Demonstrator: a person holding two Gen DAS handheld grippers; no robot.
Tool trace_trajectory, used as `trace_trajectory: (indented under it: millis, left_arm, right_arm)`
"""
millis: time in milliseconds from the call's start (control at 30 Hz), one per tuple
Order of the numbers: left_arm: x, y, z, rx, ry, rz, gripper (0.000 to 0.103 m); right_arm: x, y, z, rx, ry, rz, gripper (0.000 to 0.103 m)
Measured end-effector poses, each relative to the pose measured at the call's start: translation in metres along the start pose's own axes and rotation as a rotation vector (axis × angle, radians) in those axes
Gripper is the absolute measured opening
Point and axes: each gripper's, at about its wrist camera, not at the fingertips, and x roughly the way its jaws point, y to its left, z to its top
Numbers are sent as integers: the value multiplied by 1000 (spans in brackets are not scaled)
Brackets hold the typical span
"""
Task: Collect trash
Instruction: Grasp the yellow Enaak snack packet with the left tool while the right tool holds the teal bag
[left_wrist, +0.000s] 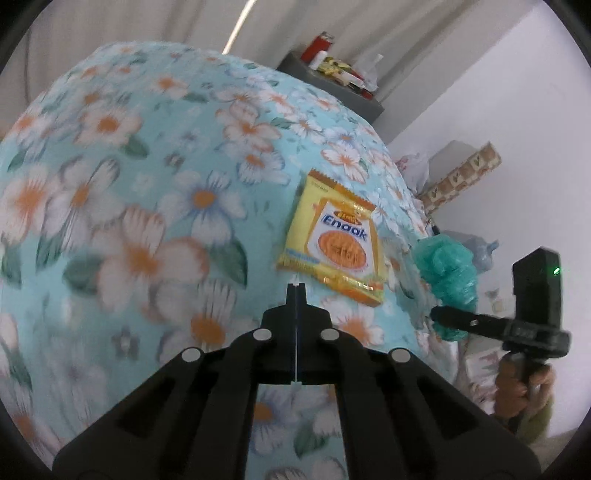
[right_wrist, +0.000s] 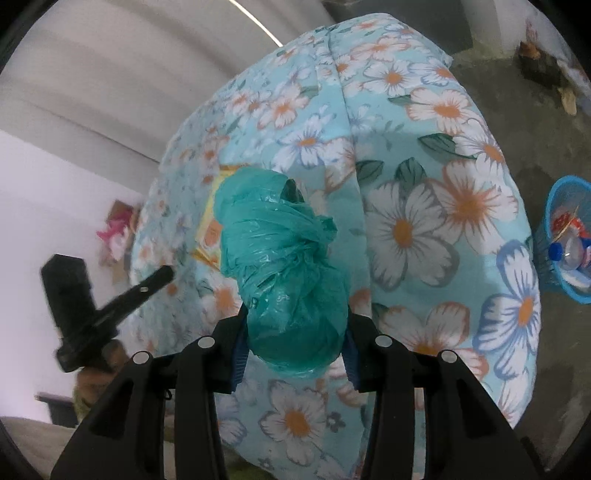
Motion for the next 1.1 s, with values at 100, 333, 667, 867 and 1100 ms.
trace_trajectory:
  millis: [100, 333, 667, 867, 1100]
  left_arm:
    - [2, 2, 3, -37, 0, -43, 44]
    - [47, 17, 19, -210, 71, -150, 50]
    - [60, -2, 22, -110, 8, -10, 32]
    - [59, -21, 22, 41, -47, 97, 23]
    - [38, -35, 25, 136, -108, 107, 14]
  right_arm:
    - [8, -4, 0, 22, 16, -6, 42]
    - [8, -7, -3, 53, -6, -6, 43]
    - [15, -9, -1, 78, -1, 5, 43]
    - [15, -9, -2, 81, -5, 7, 43]
    - [14, -11, -3, 82, -16, 12, 43]
